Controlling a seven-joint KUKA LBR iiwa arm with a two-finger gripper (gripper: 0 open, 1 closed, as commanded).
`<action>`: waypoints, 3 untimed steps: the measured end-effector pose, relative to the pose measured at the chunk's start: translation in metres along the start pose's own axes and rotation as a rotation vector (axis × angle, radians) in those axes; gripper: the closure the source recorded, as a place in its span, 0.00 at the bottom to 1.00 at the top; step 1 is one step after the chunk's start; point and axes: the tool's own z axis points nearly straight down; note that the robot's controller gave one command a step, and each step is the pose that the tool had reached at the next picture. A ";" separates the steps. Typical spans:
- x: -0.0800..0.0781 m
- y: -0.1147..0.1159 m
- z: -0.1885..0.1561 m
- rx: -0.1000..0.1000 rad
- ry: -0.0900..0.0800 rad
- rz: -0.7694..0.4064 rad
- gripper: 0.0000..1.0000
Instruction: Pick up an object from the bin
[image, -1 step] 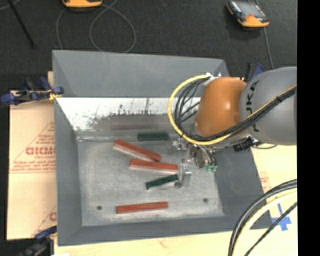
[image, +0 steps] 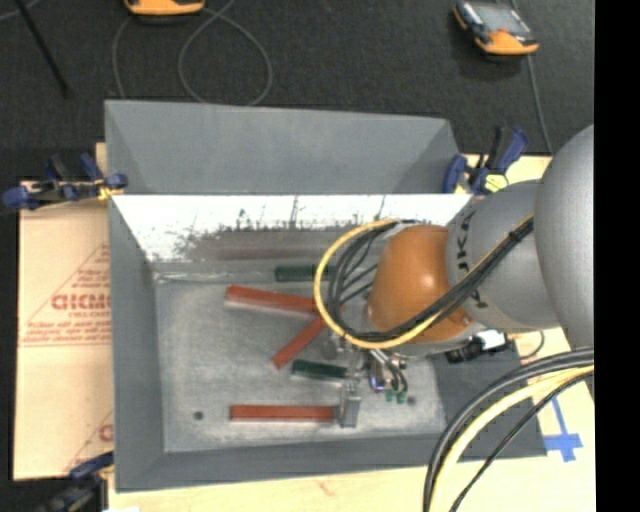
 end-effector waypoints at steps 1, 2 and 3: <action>-0.003 -0.001 -0.005 0.001 -0.005 0.000 1.00; -0.003 -0.001 -0.005 0.001 -0.005 0.000 1.00; 0.009 0.010 -0.129 -0.001 -0.013 -0.028 1.00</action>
Offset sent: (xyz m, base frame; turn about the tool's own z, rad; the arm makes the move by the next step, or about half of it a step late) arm 0.0000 0.0000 0.0000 0.0000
